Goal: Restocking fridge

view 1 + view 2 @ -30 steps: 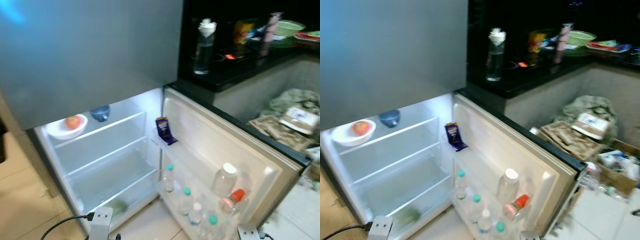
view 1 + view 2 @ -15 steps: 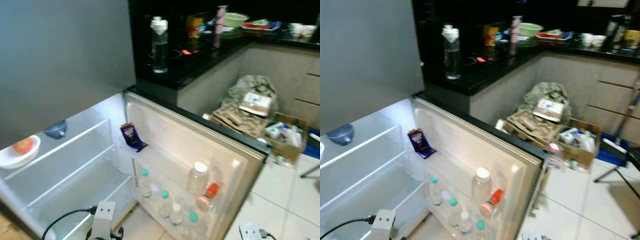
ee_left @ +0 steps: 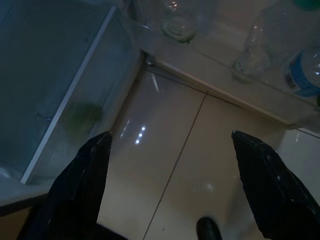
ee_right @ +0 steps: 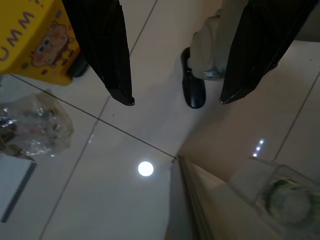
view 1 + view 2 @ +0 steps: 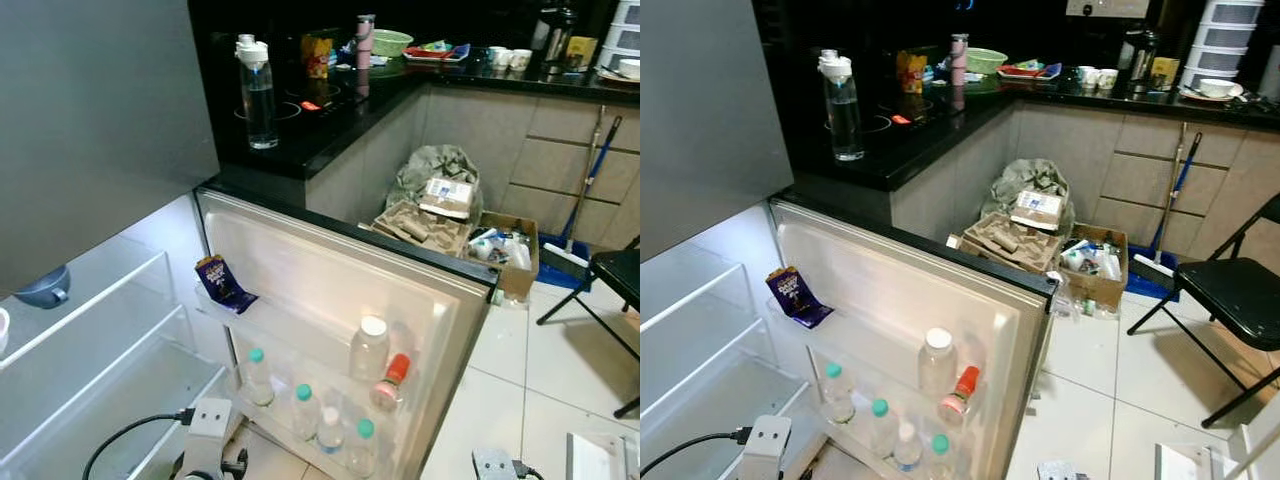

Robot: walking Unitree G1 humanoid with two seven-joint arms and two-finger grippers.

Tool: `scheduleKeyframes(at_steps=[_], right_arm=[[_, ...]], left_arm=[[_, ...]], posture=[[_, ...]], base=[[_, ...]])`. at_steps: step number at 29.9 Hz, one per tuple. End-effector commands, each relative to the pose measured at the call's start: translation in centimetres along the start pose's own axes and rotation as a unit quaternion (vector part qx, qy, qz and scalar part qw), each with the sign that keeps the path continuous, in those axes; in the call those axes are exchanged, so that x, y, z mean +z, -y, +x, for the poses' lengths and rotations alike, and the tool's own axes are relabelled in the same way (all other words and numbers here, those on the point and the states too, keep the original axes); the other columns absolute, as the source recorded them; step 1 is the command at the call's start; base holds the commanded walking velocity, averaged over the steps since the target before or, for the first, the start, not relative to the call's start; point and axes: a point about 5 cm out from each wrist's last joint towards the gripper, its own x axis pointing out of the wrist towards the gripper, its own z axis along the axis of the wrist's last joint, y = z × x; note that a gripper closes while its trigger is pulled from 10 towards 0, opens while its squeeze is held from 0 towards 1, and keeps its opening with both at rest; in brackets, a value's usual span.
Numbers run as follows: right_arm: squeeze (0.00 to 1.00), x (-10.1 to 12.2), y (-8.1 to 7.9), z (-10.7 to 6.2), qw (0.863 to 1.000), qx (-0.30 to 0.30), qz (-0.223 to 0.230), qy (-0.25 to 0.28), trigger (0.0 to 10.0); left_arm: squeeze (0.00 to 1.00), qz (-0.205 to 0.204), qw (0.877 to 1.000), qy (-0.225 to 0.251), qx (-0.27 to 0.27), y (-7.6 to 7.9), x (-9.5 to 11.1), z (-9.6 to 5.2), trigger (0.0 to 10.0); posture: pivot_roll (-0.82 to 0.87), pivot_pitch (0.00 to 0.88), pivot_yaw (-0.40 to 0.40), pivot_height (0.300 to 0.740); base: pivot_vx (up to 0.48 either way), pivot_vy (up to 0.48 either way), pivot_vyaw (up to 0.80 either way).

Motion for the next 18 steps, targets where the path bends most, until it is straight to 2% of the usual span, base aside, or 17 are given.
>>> scheduleKeyframes(at_steps=[1,2,8,18], right_arm=[[0.00,-0.11,-0.04,-0.03,1.000,0.000,0.010,0.001,10.0],[0.00,-0.13,-0.18,-0.02,1.000,0.002,0.011,0.001,10.0],[0.00,-0.18,-0.41,-0.03,1.000,0.005,0.014,0.003,10.0],[0.00,-0.69,-0.02,-0.17,1.000,0.005,0.009,-0.003,10.0]], left_arm=[[0.00,0.002,1.000,-0.008,-0.007,0.33,-0.59,-0.14,10.0],[0.00,0.002,1.000,-0.007,-0.008,0.30,-0.57,-0.15,10.0],[0.00,-0.007,1.000,-0.012,-0.001,0.03,-0.67,-0.18,10.0],[0.00,-0.024,1.000,-0.008,0.000,0.16,-0.75,-0.24,10.0]], posture=[[-0.03,0.093,0.038,0.740],[-0.03,0.093,0.038,0.740],[-0.04,0.100,0.042,0.740],[-0.04,0.105,0.034,0.740]], base=[[0.000,0.000,0.00],[0.000,0.000,0.00],[0.000,-0.420,0.00],[0.000,-0.431,0.00]])
